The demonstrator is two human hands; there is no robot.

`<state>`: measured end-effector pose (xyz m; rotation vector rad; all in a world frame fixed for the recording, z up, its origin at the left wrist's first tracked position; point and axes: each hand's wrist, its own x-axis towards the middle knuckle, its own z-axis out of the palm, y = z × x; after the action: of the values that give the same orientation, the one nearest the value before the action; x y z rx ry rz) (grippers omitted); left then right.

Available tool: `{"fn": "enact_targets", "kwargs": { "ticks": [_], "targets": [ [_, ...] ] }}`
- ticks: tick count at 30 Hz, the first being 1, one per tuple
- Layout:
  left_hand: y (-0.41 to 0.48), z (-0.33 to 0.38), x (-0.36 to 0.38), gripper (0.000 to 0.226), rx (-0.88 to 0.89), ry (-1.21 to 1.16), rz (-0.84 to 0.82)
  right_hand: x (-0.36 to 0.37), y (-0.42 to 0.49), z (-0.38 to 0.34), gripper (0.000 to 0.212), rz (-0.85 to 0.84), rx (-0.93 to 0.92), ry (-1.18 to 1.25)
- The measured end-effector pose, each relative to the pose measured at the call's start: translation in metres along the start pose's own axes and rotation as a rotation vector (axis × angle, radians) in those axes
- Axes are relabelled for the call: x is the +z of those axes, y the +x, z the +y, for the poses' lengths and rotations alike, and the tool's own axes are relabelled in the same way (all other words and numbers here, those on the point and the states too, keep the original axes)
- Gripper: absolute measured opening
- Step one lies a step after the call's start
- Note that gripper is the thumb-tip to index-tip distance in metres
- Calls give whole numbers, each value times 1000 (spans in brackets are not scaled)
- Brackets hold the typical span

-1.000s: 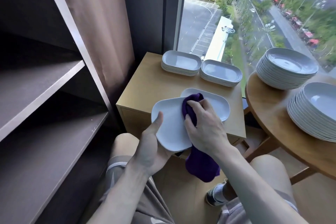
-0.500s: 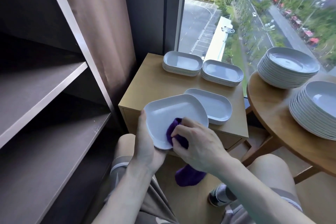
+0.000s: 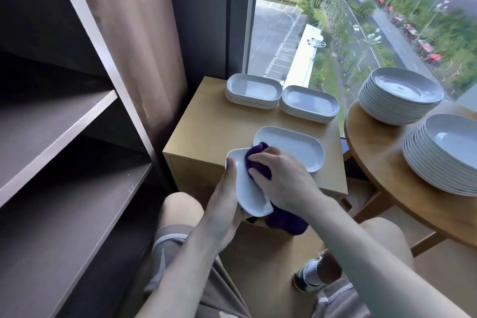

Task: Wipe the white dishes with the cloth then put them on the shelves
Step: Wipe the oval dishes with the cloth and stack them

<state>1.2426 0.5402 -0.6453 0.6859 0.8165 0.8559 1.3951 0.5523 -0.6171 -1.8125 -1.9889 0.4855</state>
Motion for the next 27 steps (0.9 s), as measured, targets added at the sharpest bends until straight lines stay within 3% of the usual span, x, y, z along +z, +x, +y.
{"fn": "enact_targets", "kwargs": {
  "ticks": [3, 6, 9, 12, 20, 27],
  "targets": [
    [2, -5, -4, 68, 15, 80, 81, 10, -11, -24, 26, -8, -122, 68],
    [3, -4, -8, 74, -32, -25, 197, 12, -21, -37, 26, -69, -177, 134],
    [7, -2, -17, 88, -40, -142, 242, 9, -28, -36, 25, -155, -238, 43],
    [9, 2, -15, 82, 10, -125, 252, 0, -25, -19, 18, -213, -215, -55],
    [8, 1, -10, 75, 55, -71, 68, -35, 16, 47, 17, -104, 81, -190],
    [11, -12, -9, 75, 9, -47, -10, -25, 16, 17, 28, -70, 4, -167]
  ]
}}
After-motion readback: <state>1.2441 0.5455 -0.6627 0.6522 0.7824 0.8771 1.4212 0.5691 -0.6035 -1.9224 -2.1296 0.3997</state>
